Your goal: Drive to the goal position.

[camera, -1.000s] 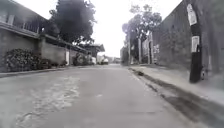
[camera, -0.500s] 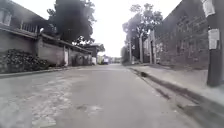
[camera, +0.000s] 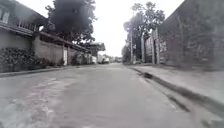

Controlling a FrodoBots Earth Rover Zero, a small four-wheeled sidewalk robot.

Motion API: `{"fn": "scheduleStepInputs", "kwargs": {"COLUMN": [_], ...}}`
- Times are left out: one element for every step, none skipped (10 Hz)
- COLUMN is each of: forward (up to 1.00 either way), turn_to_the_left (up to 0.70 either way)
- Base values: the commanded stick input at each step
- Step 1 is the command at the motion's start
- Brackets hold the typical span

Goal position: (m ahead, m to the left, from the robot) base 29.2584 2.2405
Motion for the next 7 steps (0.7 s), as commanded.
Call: {"fn": "scheduleStepInputs", "kwargs": {"forward": [1.00,1.00,1.00,1.00,1.00,1.00,1.00], "turn_to_the_left": [-0.05,-0.25,-0.28,-0.29,-0.29,-0.04,0.00]}}
